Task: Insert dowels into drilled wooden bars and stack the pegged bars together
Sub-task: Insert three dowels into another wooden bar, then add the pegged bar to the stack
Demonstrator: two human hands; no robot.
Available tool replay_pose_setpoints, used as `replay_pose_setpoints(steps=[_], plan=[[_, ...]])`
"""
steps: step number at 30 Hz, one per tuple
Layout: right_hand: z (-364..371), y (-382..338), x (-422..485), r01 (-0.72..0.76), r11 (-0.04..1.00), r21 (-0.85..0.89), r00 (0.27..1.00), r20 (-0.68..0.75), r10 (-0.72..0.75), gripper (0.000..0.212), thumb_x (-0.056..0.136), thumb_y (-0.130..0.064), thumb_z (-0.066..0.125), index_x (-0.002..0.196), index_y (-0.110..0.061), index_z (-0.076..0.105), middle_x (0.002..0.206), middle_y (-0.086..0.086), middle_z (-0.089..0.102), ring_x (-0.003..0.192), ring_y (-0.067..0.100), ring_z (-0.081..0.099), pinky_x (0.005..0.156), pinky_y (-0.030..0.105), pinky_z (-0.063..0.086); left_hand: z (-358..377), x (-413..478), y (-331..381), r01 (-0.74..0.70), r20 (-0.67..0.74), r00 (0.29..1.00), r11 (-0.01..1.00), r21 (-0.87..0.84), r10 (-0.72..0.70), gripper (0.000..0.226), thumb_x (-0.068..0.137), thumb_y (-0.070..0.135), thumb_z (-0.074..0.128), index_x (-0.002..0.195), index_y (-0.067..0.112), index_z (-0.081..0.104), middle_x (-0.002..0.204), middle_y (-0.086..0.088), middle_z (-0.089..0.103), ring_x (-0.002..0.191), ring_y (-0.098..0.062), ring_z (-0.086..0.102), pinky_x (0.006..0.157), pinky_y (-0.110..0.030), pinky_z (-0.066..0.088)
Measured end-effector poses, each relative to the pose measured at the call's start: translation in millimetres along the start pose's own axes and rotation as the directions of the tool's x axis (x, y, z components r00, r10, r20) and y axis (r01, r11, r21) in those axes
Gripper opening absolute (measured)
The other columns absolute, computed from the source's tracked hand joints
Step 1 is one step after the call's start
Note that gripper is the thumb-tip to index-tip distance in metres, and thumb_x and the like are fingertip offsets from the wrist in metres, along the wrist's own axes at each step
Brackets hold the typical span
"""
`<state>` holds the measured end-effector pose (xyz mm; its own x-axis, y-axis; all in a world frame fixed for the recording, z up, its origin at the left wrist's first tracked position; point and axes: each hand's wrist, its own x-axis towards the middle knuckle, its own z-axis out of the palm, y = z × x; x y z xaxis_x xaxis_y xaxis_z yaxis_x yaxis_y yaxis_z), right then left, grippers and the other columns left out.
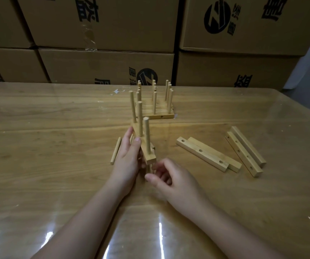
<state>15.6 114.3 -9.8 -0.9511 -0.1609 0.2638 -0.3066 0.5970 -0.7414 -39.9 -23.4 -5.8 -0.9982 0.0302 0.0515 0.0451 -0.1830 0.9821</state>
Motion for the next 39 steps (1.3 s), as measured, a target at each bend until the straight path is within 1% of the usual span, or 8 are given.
replay_pose_setpoints(steps=[4,7,13,17,22,27,32,39], plan=[[2,-2,-1,-0.008,1.000,-0.024,0.998,-0.056,0.006,0.031,0.076,-0.063,0.054,0.097,-0.045,0.040,0.078,-0.018,0.054,0.075,-0.002,0.053,0.062,0.019,0.046,-1,2,-3,-0.015,0.042,0.999,1.000,0.007,0.014,0.054,0.099,0.029,0.043,0.147,0.035,0.020,0.070,-0.003,0.058,0.057,-0.011,0.054,0.051,-0.021,0.045],[1,0,1,-0.034,0.999,-0.027,0.984,-0.176,0.029,0.043,0.077,-0.059,0.059,0.110,-0.034,0.048,0.078,-0.018,0.055,0.073,-0.002,0.054,0.062,0.021,0.047,1,2,-4,-0.028,0.083,0.996,1.000,-0.004,0.028,0.063,0.098,0.025,0.044,0.150,0.032,0.009,0.058,0.006,0.058,0.053,-0.006,0.053,0.052,-0.019,0.046],[-1,5,4,0.006,0.994,-0.109,0.956,-0.291,-0.038,0.024,0.084,-0.040,0.061,0.099,-0.022,0.057,0.076,-0.017,0.054,0.067,-0.001,0.052,0.056,0.014,0.042,1,-1,-1,-0.048,0.159,0.986,0.998,-0.029,0.052,0.092,0.082,0.032,0.057,0.150,0.033,-0.005,0.064,0.003,0.065,0.058,-0.010,0.062,0.054,-0.021,0.051],[-8,14,9,-0.061,0.993,-0.097,0.950,-0.310,0.028,0.026,0.086,-0.039,0.059,0.105,-0.021,0.060,0.085,-0.015,0.056,0.077,-0.002,0.053,0.063,0.014,0.045,2,0,1,-0.012,0.142,0.990,0.998,-0.059,0.021,0.091,0.088,0.022,0.058,0.150,0.034,-0.008,0.081,-0.003,0.073,0.064,-0.015,0.069,0.057,-0.023,0.055],[-29,25,24,-0.118,0.984,-0.135,0.952,-0.297,0.073,0.034,0.086,-0.035,0.061,0.115,-0.017,0.063,0.089,-0.015,0.047,0.080,-0.003,0.048,0.067,0.006,0.038,4,-3,2,0.014,0.120,0.993,0.992,-0.122,0.001,0.087,0.093,0.009,0.054,0.150,0.033,-0.006,0.093,-0.004,0.073,0.074,-0.024,0.072,0.060,-0.025,0.056],[-55,38,45,-0.203,0.971,-0.125,0.960,-0.223,0.172,0.036,0.088,-0.036,0.059,0.118,-0.016,0.063,0.089,-0.008,0.051,0.085,0.008,0.049,0.071,0.014,0.038,1,-2,4,0.034,0.127,0.992,0.985,-0.167,-0.012,0.079,0.094,0.006,0.051,0.150,0.034,0.003,0.116,-0.005,0.067,0.085,-0.029,0.072,0.061,-0.026,0.057],[-73,45,73,-0.227,0.947,-0.228,0.966,-0.178,0.188,0.035,0.090,-0.037,0.055,0.120,-0.021,0.061,0.096,-0.015,0.051,0.105,0.011,0.044,0.101,0.044,0.036,1,-1,1,0.018,0.149,0.989,0.999,-0.048,-0.011,0.061,0.096,0.005,0.048,0.148,0.022,0.022,0.097,-0.007,0.074,0.069,-0.019,0.069,0.057,-0.024,0.055],[-71,62,105,-0.275,0.909,-0.314,0.960,-0.133,0.245,0.034,0.092,-0.038,0.052,0.121,-0.023,0.060,0.102,-0.014,0.050,0.112,0.014,0.041,0.102,0.039,0.030,4,-5,3,0.014,0.237,0.971,0.997,0.073,-0.031,0.051,0.098,0.005,0.043,0.143,0.023,0.029,0.090,-0.005,0.072,0.069,-0.016,0.067,0.062,-0.023,0.053]])
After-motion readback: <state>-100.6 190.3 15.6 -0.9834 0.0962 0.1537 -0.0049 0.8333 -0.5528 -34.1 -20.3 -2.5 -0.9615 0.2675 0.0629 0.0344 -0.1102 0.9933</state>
